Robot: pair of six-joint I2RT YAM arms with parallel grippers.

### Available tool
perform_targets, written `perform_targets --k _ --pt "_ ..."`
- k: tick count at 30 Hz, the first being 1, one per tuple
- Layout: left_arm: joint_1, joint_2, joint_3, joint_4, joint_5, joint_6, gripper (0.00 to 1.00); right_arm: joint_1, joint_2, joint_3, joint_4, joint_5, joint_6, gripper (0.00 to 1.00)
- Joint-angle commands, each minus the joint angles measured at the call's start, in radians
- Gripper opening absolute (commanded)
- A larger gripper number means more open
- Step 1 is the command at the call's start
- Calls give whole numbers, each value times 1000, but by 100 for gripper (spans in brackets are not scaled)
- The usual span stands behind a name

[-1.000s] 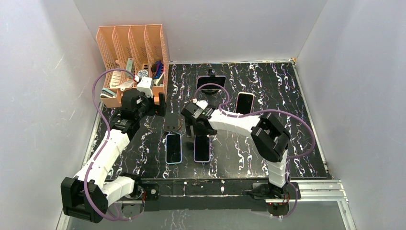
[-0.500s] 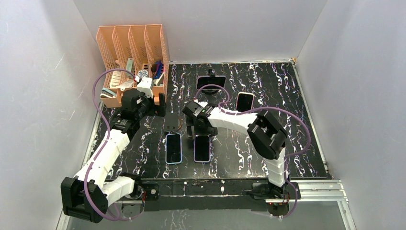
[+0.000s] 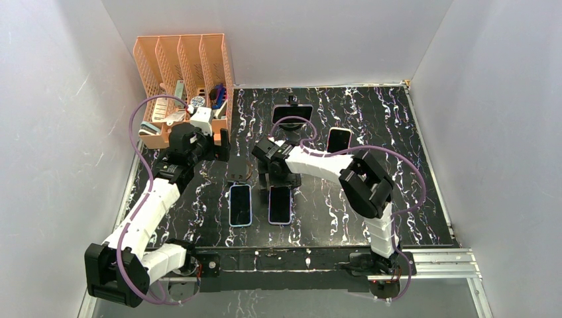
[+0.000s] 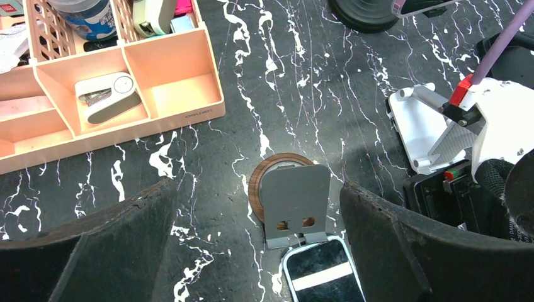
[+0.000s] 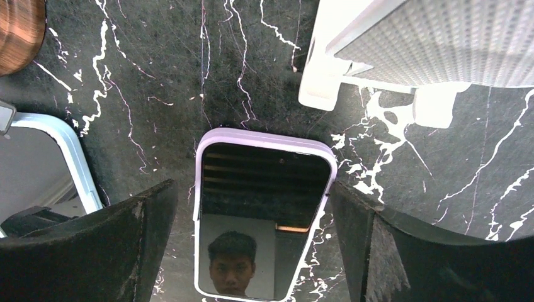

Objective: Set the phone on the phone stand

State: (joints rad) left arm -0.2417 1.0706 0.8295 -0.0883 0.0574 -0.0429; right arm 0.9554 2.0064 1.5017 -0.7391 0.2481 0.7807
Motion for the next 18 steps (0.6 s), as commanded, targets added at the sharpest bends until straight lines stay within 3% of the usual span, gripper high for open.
perform_targets --k 1,18 --pt "-8 -7 20 -19 -18 15 98 -7 28 36 -70 24 19 99" --pt "-21 -30 15 -32 -37 23 99 -7 87 85 -131 30 43 99"
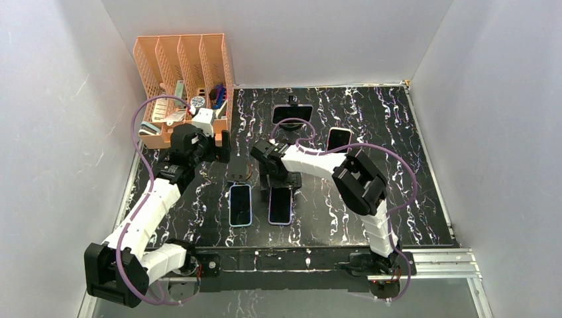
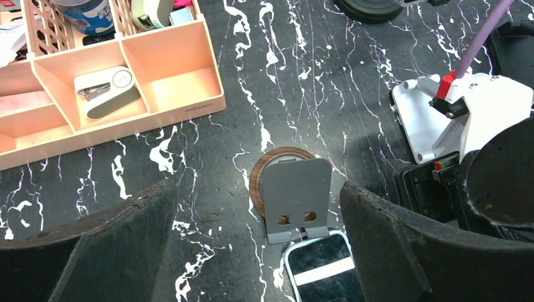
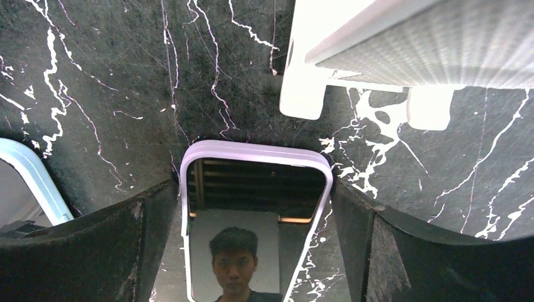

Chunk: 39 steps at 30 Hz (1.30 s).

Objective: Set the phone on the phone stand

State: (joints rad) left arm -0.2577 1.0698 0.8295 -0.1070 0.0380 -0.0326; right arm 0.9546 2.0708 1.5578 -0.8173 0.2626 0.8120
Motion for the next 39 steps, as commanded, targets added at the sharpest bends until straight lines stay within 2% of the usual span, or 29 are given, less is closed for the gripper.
perform_targets --k 1,3,9,12,16,21,28,34,39 --pt "-5 -31 15 -14 -16 14 98 -5 26 29 -52 14 12 99" --pt "-7 -36 15 -17 -14 10 98 -5 31 29 -54 9 12 97" --pt "-10 -69 -10 -26 39 -33 98 -5 -6 -15 -25 -1 17 66" --pt "-10 -107 -53 -10 116 -57 98 -7 -47 -54 2 6 24 58" --pt "-45 -176 -134 64 350 -65 98 -6 -131 -125 77 24 29 56" --pt "-115 -197 -205 78 477 -90 98 -10 -275 -261 230 65 46 57" --pt "-250 -149 -270 102 451 -171 98 -41 -447 -450 428 103 98 56" --pt "-416 -62 -293 211 328 -226 99 -57 -566 -600 581 114 128 56" --pt "-550 50 -288 272 217 -245 98 -77 -606 -653 629 101 134 56"
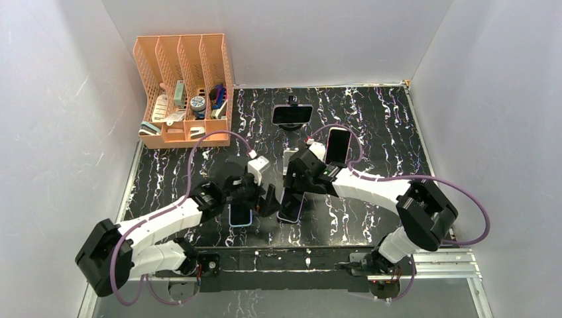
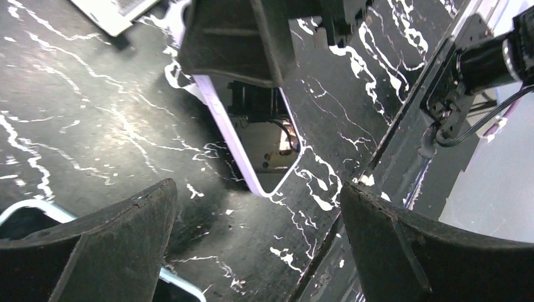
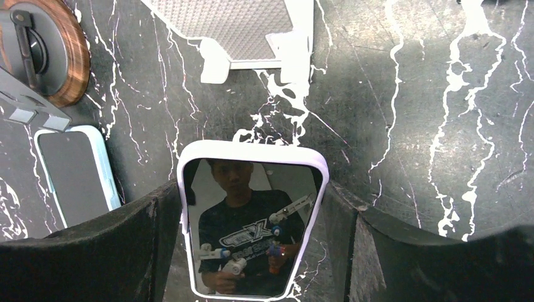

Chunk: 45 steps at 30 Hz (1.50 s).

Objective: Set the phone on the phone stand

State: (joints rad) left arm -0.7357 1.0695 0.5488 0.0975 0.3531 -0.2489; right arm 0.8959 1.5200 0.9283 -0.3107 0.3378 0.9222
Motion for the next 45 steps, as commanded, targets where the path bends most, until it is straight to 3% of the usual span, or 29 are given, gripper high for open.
perform_targets --k 1,10,20,28,37,43,44,45 --pt "-85 61 -17 87 -104 -35 98 -22 -64 -34 133 21 23 57" --pt "-133 72 -114 210 -150 -125 99 -89 -142 -136 238 -64 13 57" --pt "-133 197 -76 279 -20 -89 98 -128 -151 -193 363 -165 -13 57" --pt "-131 334 -12 289 23 -43 80 -139 -173 -214 388 -177 -12 57" --pt "-131 334 -20 330 37 -23 53 -142 -187 -235 402 -185 -7 57" --pt "-131 332 -29 349 30 -4 41 -145 -183 -241 413 -200 -11 57" --pt "-131 336 -29 352 34 0 38 -146 -181 -243 417 -204 -11 57" --pt "-131 340 -28 350 35 6 26 -146 -181 -244 419 -206 -11 57"
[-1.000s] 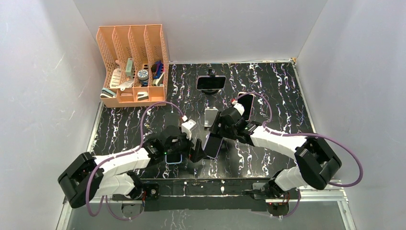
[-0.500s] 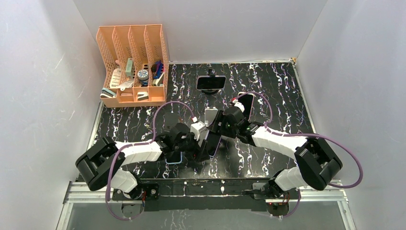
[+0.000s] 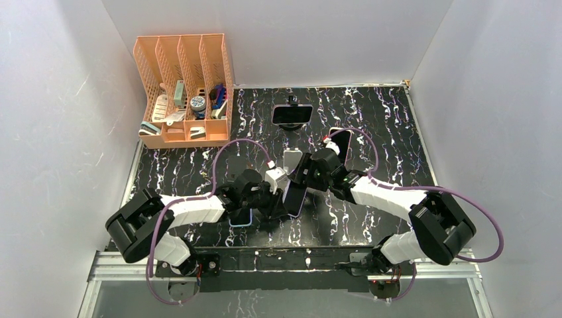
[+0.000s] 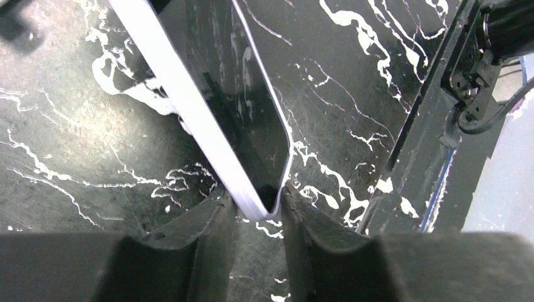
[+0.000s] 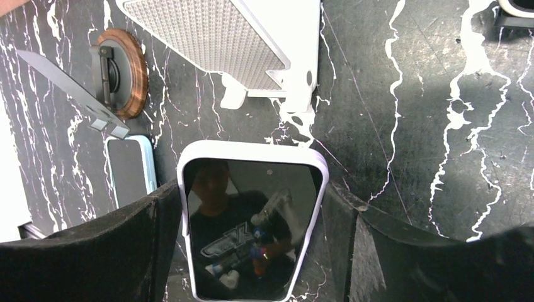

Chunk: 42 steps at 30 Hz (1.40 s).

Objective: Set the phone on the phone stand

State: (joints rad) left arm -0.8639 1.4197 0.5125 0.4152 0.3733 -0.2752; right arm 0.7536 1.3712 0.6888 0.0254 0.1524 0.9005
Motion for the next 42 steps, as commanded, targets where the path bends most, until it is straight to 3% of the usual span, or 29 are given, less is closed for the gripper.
perform_targets --k 1,2,11,19,22,29,34,39,42 --pt "-3 -4 14 27 12 41 10 -6 -29 -6 85 -23 11 57" --pt "-3 3 20 14 9 50 1 -7 -25 -6 87 -27 11 57" --pt "-1 11 89 -121 47 173 0 -25 -14 -11 104 -56 11 60" --pt "11 -84 149 -368 81 411 0 -42 -101 -19 77 41 -137 92" --pt "15 -141 151 -443 64 482 0 -48 -155 -37 80 56 -217 98" --pt "45 -178 206 -574 64 608 0 -59 -218 -65 85 107 -288 99" --pt "83 -157 231 -560 99 643 0 -67 -238 -63 72 133 -329 99" --pt "101 -126 233 -531 107 666 0 -75 -289 -144 190 -156 -535 98" --pt "116 -115 226 -507 111 671 0 -77 -297 -150 158 -331 -706 88"
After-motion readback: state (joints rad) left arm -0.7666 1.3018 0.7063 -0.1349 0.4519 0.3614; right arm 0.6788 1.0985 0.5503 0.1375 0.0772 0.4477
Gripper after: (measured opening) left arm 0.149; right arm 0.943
